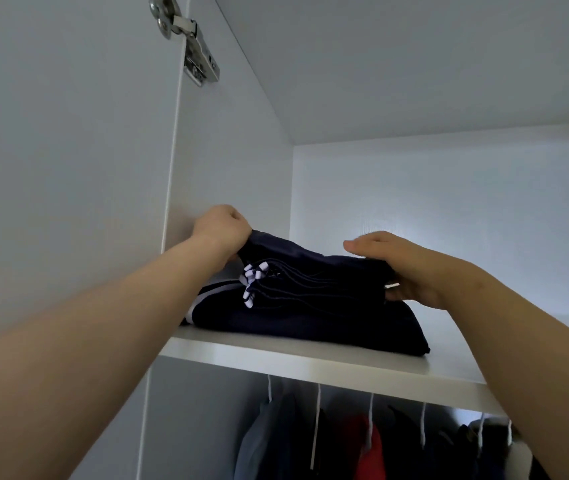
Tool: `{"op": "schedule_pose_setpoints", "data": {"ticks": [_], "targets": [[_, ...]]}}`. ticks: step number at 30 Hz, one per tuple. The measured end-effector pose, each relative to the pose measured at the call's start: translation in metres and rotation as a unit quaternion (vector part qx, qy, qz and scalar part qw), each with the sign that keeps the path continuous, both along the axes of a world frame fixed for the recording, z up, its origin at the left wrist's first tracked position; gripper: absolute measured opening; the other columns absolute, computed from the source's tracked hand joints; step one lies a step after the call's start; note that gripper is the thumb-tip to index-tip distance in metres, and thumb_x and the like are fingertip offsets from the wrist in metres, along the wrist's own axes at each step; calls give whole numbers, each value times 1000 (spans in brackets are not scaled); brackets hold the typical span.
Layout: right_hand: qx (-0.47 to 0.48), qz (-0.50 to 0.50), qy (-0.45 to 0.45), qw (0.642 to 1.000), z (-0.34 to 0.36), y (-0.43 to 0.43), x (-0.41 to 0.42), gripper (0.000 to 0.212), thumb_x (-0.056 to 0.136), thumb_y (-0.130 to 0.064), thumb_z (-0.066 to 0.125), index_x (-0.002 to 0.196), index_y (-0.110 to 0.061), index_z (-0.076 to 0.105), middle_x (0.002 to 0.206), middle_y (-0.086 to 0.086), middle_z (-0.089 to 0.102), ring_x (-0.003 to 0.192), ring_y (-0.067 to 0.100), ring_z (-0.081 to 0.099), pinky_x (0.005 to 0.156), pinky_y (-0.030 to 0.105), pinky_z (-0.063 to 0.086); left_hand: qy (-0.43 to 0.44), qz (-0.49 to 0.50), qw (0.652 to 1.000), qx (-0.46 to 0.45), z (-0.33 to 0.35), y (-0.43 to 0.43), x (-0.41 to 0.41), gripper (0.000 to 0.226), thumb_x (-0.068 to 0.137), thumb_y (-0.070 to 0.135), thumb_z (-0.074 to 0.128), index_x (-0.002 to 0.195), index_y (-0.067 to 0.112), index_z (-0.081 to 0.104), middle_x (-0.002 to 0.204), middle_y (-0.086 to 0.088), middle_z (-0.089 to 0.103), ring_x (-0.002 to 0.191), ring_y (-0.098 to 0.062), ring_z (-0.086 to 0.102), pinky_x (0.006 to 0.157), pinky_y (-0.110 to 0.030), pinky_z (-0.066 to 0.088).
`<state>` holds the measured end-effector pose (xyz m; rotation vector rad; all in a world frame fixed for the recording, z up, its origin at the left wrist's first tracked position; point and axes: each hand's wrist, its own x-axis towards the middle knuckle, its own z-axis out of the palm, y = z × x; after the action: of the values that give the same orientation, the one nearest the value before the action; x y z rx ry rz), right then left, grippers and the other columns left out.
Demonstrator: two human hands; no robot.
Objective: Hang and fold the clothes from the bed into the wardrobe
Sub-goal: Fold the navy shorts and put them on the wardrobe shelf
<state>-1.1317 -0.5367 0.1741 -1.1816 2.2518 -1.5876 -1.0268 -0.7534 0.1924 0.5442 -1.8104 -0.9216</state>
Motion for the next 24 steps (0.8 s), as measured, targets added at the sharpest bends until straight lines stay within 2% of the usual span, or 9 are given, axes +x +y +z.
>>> {"op": "schedule_pose_setpoints", "data": {"ticks": [3,7,10,12,15,17,19,21,24], "targets": [[39,68,33,996,1,2,-1,29,77,-18,73,102,-28,63,96,-4,61,80,13,59,69,27,46,33,-61,995,73,6,5,4,24,89,2,49,68,13,50,73,-6,50,60,-16,50,34,-18,45],[-13,-12,94,995,0,3,-7,4,80,-5,67,81,-9,69,79,9,65,67,18,59,65,27,49,62,-89,989,101,12,12,9,24,90,-1,48,69,11,48,71,-8,50,55,-16,51,32,-17,45],[-155,-61,169,971,4,3,-7,8,80,-13,69,72,-15,68,73,5,62,66,19,56,61,24,45,37,-9,999,-2,18,11,17,23,90,2,45,70,11,54,76,-9,58,43,-13,59,56,-30,58],[-219,-73,230,945,7,2,-4,17,76,-17,72,65,-29,66,81,-9,58,83,18,57,75,27,45,30,70,992,-104,22,12,25,20,87,4,44,77,7,60,82,-13,66,61,-21,67,76,-39,57],[-273,-59,249,927,11,3,3,26,74,-12,71,56,-29,64,102,-21,48,105,11,50,89,26,39,15,169,961,-220,27,22,39,21,84,5,43,85,9,63,100,-18,66,90,-35,62,80,-32,50],[-268,47,180,945,13,7,7,28,76,-8,61,51,-20,64,101,-12,62,93,8,58,78,20,43,-75,202,938,-270,28,32,47,24,83,4,43,90,7,65,102,-19,64,91,-36,59,73,-31,43],[-197,148,97,964,13,12,11,38,80,-13,48,44,-16,61,80,2,71,76,12,64,73,20,46,-232,192,909,-287,27,41,52,23,82,4,42,89,6,64,93,-17,65,70,-30,58,60,-28,44],[-109,174,71,976,11,12,13,40,81,-18,47,43,-15,59,68,7,70,65,18,63,69,22,48,-381,185,852,-308,22,46,57,22,85,9,42,92,8,63,86,-10,63,60,-21,55,54,-25,43],[-33,163,97,981,8,8,16,17,69,-33,65,63,-17,67,76,0,71,68,15,60,69,23,46,-450,216,769,-399,15,42,59,30,90,42,44,108,25,60,114,-4,53,108,-25,50,86,-33,40]]}}
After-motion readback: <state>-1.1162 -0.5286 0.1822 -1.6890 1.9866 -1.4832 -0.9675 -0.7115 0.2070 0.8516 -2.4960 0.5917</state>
